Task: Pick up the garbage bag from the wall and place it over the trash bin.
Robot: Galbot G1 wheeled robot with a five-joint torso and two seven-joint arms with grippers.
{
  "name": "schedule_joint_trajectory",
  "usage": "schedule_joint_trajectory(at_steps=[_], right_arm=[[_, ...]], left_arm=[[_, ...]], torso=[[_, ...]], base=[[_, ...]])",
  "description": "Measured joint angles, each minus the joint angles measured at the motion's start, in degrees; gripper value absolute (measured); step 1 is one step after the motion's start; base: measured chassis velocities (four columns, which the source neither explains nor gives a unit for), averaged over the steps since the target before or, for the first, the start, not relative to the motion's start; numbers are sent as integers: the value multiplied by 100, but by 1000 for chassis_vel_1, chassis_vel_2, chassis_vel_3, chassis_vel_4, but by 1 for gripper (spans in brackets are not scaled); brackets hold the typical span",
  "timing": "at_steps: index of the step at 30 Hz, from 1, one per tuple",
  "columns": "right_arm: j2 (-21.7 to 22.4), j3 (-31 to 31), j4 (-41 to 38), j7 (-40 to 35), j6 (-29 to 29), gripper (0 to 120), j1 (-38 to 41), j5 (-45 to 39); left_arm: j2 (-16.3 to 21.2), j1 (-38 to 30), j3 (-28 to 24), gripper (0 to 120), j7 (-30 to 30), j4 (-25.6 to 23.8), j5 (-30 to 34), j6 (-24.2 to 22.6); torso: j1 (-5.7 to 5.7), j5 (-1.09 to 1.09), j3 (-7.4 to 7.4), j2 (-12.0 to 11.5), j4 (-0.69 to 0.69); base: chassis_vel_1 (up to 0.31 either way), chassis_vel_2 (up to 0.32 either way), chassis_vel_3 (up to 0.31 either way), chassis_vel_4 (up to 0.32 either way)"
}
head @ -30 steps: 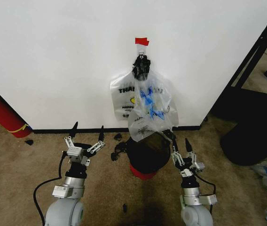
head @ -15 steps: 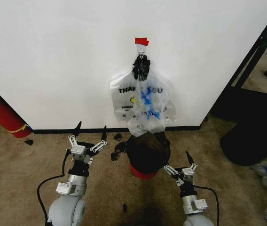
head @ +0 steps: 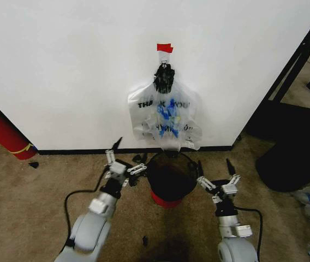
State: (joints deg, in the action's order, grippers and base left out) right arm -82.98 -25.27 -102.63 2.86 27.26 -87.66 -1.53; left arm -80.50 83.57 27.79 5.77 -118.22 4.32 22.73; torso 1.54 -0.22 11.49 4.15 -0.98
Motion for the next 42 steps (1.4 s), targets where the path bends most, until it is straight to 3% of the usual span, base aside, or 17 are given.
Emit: schedule_joint_trajectory(at_steps=[3,8,10,13,15,24,31,38,40,42], right_arm=[[-38,-128,-52,39,512,100,158,-44],[-73,-201,-248,-99,622,100,222,-140],[-104,-276,-500,-198,613,100,219,-155],[-229,-431,-781,-399,609,100,225,172],[-300,-505,-873,-523,608,100,251,364],[-411,-616,-1016,-909,488,100,300,876],[-512,-531,-1014,-936,431,100,317,942],[-515,-498,-966,-917,431,100,316,943],[-515,-498,-965,-916,431,100,316,943],[-509,-489,-942,-911,431,100,315,941]], left_arm=[[203,-183,-401,100,6,13,23,-198],[448,-580,-736,100,14,351,-450,-230],[682,-1088,-1022,100,18,762,-840,-282],[990,-2064,-1766,100,-84,1230,-829,-747],[1060,-2514,-2184,98,-206,1417,-754,-1047],[1069,-3366,-2995,90,-578,2045,-690,-1767],[769,-4141,-3282,63,-926,2893,-794,-2150],[681,-4229,-3331,38,-1103,3022,-944,-2353],[680,-4229,-3331,38,-1105,3022,-945,-2356],[647,-4244,-3337,25,-1172,3048,-983,-2442]], torso=[[0,1,0,0,0],[0,0,0,0,-1],[0,-1,0,0,0],[0,-1,0,0,-3],[0,0,1,0,-1],[0,0,0,0,0],[0,0,0,0,-1],[0,0,0,0,-1],[0,0,0,0,-1],[0,0,0,0,-1]], base=[[0,0,0,0],[0,0,0,0],[0,0,0,0],[0,0,0,0],[0,0,0,0],[0,0,0,0],[0,0,0,0],[0,0,0,0],[0,0,0,0],[0,0,0,0]])
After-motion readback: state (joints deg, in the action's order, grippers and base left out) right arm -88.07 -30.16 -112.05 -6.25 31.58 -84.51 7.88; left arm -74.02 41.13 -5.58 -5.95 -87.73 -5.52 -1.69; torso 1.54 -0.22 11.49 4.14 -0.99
